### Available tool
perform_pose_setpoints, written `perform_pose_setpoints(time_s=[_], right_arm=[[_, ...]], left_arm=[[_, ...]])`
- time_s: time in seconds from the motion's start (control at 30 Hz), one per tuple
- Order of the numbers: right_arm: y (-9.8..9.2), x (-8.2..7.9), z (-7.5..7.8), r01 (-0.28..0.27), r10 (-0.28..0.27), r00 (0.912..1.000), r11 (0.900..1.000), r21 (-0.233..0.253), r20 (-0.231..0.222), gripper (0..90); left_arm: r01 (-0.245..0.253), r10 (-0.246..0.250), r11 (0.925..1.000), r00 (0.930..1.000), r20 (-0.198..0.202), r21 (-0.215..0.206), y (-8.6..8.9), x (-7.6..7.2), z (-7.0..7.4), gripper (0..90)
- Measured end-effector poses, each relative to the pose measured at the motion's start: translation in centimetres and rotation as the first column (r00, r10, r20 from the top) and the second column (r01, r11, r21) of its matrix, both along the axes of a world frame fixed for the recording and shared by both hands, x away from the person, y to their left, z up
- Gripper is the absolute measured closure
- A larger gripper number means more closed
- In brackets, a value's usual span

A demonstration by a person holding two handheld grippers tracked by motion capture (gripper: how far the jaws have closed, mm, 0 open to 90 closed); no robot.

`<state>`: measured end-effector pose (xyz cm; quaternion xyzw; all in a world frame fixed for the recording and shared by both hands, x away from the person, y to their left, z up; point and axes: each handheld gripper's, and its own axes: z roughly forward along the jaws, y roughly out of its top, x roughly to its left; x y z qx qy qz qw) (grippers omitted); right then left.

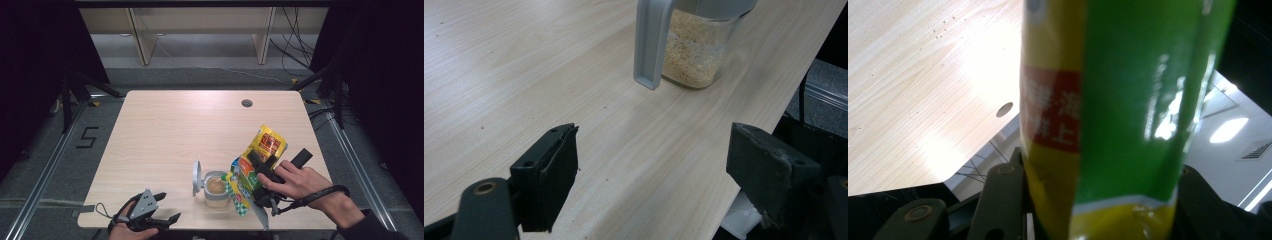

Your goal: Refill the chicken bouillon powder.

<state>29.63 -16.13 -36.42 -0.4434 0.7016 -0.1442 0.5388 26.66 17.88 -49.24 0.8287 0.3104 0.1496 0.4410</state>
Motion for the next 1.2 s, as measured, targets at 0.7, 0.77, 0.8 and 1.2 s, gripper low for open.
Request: perform_pose_setpoints(time_s=[0.7, 0.77, 0.8, 1.2], right_arm=[[-0.26, -0.10, 0.01, 0.020, -0.020, 0.9998, 0.999, 0.036, -0.006, 62.3], [-0.26, -0.07, 0.04, 0.016, -0.016, 0.9999, 0.999, 0.032, -0.005, 62.4], [-0.25, -0.07, 0.03, 0.018, -0.018, 0.9998, 0.999, 0.029, -0.003, 62.4], [-0.36, -0.08, -0.13, 0.026, -0.026, 0.9996, 0.999, 0.042, -0.006, 62.5]], left_arm=[[-0.003, 0.003, 1.0000, 1.0000, 0.002, -0.004, -0.02, -0.01, -0.03, 20.1], [-0.003, 0.003, 1.0000, 1.0000, 0.002, -0.003, -0.02, -0.01, -0.03, 20.1], [-0.003, 0.003, 1.0000, 1.0000, 0.002, -0.004, -0.03, -0.02, -0.03, 20.1], [-0.003, 0.003, 1.0000, 1.0000, 0.003, -0.002, -0.01, -0.02, -0.01, 20.1]])
